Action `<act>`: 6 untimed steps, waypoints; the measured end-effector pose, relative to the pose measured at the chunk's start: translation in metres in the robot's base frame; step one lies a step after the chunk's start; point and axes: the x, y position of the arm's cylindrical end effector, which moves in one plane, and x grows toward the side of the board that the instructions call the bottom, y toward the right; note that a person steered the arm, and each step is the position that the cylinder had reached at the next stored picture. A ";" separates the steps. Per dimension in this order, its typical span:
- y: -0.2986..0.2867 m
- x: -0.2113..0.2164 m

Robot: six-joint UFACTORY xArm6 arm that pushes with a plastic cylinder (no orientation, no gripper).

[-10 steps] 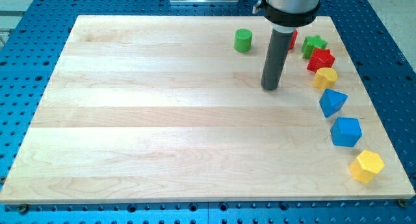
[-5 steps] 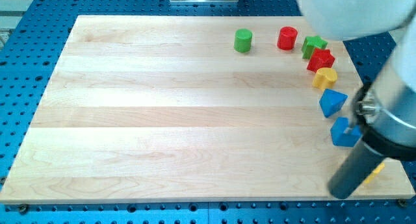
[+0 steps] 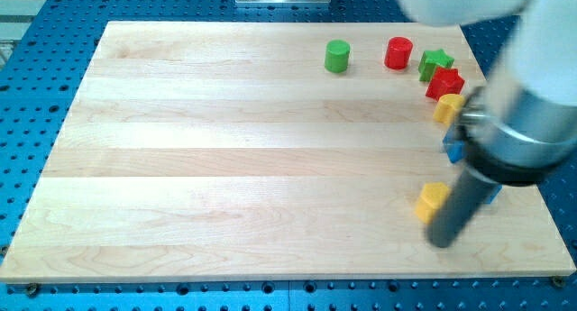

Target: Move the hexagon diagonally to the green circle

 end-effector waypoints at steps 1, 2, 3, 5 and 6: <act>0.014 -0.006; 0.034 -0.014; 0.028 -0.040; 0.042 -0.171; 0.045 -0.182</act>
